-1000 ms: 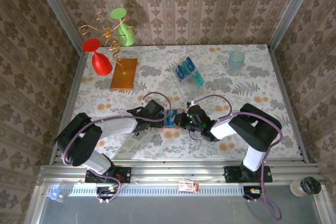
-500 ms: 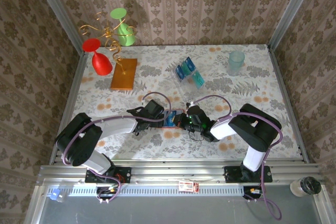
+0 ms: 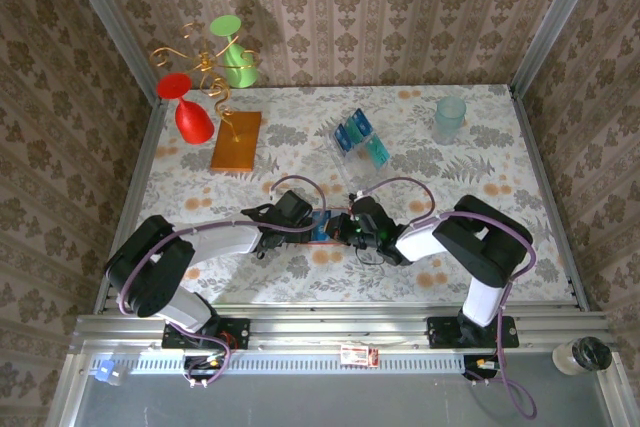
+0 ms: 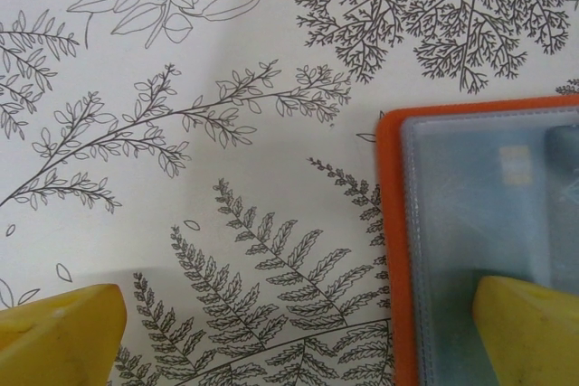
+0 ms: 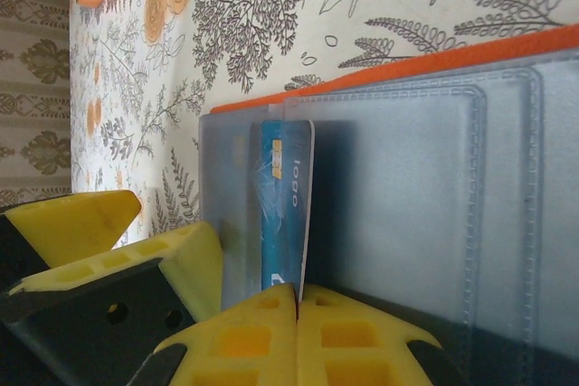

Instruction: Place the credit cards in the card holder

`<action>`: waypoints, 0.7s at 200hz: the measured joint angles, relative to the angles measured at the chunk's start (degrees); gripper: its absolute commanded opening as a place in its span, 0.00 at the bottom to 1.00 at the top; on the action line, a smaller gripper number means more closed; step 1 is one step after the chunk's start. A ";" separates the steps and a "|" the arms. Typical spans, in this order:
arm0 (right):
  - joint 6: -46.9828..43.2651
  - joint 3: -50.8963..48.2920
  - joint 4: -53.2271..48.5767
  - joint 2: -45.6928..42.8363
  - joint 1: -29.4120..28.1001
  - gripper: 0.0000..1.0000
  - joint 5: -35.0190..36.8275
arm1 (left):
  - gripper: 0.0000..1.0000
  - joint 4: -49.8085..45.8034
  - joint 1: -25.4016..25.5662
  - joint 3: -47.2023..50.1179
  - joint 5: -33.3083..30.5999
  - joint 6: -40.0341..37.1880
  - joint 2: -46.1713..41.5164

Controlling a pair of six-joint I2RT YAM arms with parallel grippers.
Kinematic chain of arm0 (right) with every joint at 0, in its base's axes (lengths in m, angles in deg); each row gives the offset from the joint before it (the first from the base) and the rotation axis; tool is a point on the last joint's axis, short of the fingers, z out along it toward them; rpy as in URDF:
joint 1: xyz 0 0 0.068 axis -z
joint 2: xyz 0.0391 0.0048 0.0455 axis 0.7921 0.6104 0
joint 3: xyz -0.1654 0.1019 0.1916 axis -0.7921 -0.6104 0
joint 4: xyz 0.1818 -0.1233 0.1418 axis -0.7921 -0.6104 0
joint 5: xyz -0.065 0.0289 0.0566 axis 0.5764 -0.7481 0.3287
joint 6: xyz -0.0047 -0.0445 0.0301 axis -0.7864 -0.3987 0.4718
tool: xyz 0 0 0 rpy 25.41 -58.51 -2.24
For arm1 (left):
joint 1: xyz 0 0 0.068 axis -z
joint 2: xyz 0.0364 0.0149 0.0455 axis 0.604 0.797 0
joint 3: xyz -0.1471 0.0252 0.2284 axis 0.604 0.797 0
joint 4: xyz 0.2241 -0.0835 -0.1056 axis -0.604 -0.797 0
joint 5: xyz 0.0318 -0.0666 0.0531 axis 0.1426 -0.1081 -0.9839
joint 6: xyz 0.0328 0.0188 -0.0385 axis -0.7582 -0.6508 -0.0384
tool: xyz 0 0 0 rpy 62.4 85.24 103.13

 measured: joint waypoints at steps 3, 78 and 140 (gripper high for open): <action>-0.07 0.20 -0.37 0.02 0.00 0.26 -0.09 | 1.00 0.00 0.00 0.02 -0.02 0.02 -0.04; -6.32 4.02 -12.68 -4.15 3.61 0.47 -4.00 | 1.00 0.15 0.00 0.13 -0.07 0.13 -0.22; -12.98 8.59 -26.77 -7.43 6.19 0.16 -3.82 | 1.00 -1.33 0.00 0.13 -0.02 0.11 -1.70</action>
